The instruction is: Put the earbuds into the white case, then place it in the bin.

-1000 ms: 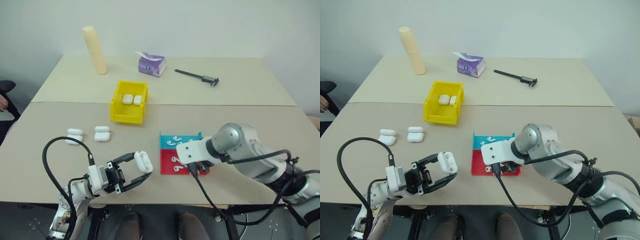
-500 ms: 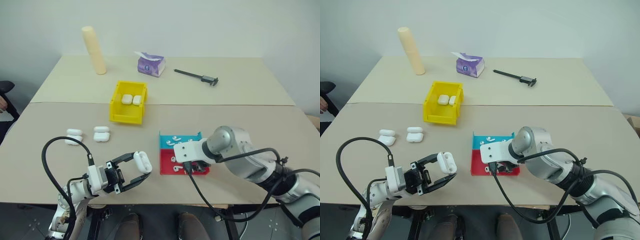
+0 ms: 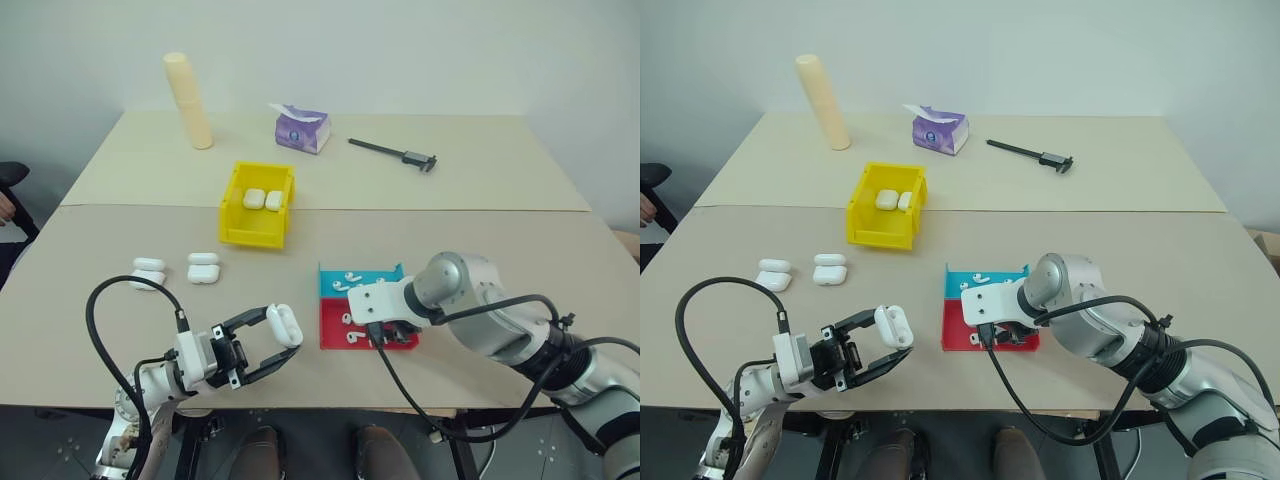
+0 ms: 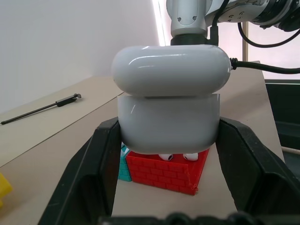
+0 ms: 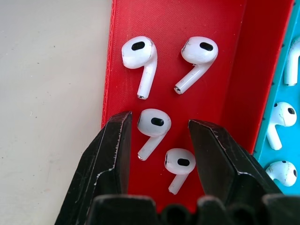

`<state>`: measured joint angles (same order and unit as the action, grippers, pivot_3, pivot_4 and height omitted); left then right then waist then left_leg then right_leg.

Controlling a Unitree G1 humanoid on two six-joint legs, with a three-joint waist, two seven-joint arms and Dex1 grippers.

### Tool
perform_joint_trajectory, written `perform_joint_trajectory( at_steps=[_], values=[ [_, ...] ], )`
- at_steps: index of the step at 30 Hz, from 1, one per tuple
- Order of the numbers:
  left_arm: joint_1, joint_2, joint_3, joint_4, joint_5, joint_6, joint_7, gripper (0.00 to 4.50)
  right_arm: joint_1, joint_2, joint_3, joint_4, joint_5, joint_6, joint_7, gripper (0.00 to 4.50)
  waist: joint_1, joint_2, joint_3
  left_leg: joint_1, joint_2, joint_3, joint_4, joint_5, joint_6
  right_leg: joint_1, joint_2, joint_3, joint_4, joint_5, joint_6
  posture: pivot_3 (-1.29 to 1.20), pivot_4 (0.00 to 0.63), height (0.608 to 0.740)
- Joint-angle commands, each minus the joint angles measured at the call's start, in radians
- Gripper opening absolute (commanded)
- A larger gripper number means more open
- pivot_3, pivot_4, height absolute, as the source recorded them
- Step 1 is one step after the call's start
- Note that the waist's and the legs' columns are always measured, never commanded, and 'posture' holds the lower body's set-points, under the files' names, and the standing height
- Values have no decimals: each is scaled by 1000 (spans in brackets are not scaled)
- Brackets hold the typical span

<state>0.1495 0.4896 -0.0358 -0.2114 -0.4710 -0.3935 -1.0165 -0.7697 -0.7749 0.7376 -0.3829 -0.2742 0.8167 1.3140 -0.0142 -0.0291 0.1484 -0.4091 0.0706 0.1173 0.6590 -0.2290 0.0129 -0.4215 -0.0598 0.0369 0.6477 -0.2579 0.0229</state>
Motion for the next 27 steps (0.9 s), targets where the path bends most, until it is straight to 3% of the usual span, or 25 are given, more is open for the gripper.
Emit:
perform_joint_trajectory(
  at_steps=[1, 2, 6, 15, 19, 27],
  values=[
    [1, 10, 13, -42, 3, -3, 2, 2746, -3, -6, 0, -14, -12, -12, 2, 2313, 0, 0, 0, 0, 0, 0, 0, 0, 0, 0, 0, 0, 0, 0, 0, 0, 150, 740],
    [1, 9, 13, -40, 3, -5, 1, 2746, -1, -9, 1, -16, -13, -14, 3, 2313, 0, 0, 0, 0, 0, 0, 0, 0, 0, 0, 0, 0, 0, 0, 0, 0, 150, 740],
    [-1, 9, 12, -38, 5, -4, 1, 2746, 4, -7, -1, -18, -13, -12, 0, 1403, 0, 0, 0, 0, 0, 0, 0, 0, 0, 0, 0, 0, 0, 0, 0, 0, 150, 740],
    [-7, 10, 11, -34, 11, -5, 0, 2746, 9, -8, -1, -20, -23, -22, 6, 1403, 0, 0, 0, 0, 0, 0, 0, 0, 0, 0, 0, 0, 0, 0, 0, 0, 150, 740],
    [-6, 10, 12, -35, 11, -2, 2, 2746, 12, -7, -2, -21, -24, -21, 3, 647, 0, 0, -1, 0, 0, 0, 0, 0, 0, 0, 0, 0, 0, 0, 0, 0, 150, 740],
    [-15, 14, 12, -40, -7, 4, -9, 2746, 11, -10, -42, -66, -2, 11, 2, 643, 0, 0, -1, 0, 0, 0, 0, 0, 0, 0, 0, 0, 0, 0, 0, 0, 150, 740]
  ],
)
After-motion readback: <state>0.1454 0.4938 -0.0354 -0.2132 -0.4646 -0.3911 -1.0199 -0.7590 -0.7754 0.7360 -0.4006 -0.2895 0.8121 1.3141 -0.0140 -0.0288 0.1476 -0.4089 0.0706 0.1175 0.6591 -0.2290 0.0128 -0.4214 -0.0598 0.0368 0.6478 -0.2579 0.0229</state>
